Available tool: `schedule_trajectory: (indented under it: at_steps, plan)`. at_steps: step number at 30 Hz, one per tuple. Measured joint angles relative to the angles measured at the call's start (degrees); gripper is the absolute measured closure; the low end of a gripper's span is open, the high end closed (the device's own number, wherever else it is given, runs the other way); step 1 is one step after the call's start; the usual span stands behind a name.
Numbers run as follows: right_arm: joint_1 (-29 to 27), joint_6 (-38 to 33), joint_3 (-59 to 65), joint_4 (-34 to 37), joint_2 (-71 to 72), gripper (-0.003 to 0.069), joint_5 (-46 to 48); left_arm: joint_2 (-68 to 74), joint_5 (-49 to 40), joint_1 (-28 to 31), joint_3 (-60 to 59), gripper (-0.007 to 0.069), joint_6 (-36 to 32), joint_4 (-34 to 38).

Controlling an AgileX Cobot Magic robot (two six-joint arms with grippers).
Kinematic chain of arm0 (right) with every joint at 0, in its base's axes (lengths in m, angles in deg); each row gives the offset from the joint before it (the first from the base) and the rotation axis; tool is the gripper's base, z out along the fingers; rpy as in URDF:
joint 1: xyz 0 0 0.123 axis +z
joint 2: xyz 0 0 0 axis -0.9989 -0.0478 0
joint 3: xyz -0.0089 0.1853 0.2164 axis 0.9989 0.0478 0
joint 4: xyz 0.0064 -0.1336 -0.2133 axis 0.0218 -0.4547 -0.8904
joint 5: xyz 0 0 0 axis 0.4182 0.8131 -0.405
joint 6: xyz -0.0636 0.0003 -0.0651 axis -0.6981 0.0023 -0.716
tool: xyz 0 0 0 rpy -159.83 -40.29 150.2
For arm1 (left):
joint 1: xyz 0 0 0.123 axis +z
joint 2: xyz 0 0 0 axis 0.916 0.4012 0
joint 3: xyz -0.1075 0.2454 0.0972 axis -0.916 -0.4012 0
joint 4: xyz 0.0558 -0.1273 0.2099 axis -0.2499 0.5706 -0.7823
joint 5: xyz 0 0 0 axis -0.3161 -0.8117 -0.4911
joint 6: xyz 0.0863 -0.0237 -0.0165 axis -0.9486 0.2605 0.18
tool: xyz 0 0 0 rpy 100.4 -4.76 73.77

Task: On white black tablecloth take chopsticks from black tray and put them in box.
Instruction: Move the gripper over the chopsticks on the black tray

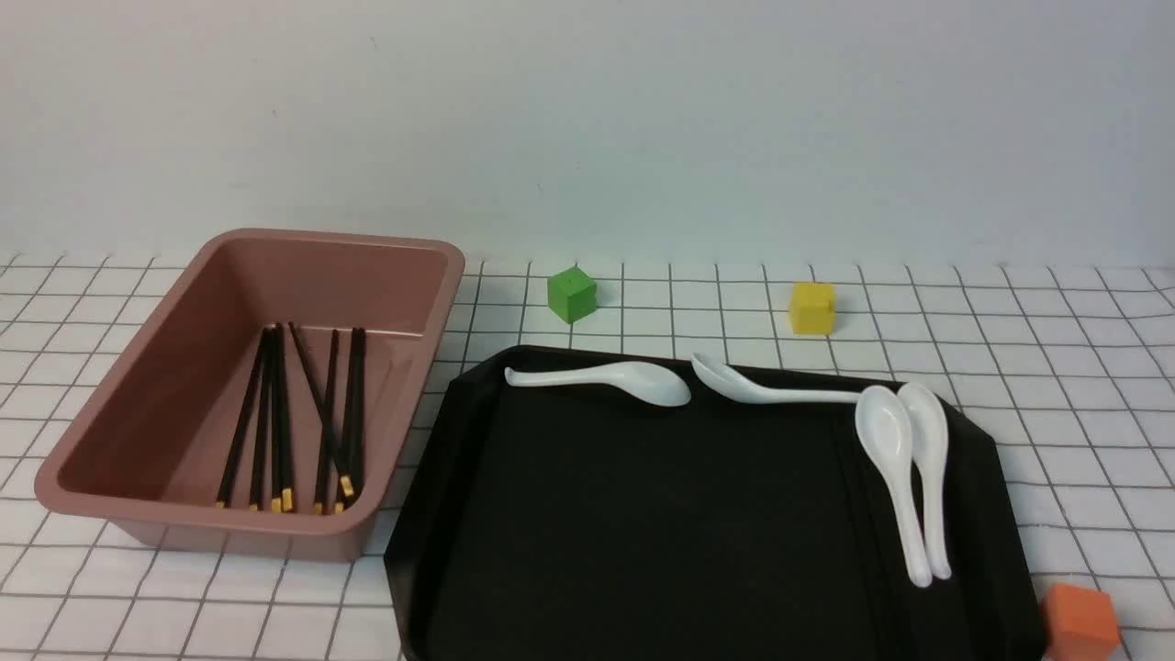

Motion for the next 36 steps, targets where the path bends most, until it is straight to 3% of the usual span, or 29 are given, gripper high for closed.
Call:
schedule_trajectory:
  at_steps: [36]
  plan:
    - [0.0,0.1,0.0,0.0,0.0,0.0438,0.1,0.0,0.0,0.0,0.0,0.0386,0.0,0.0]
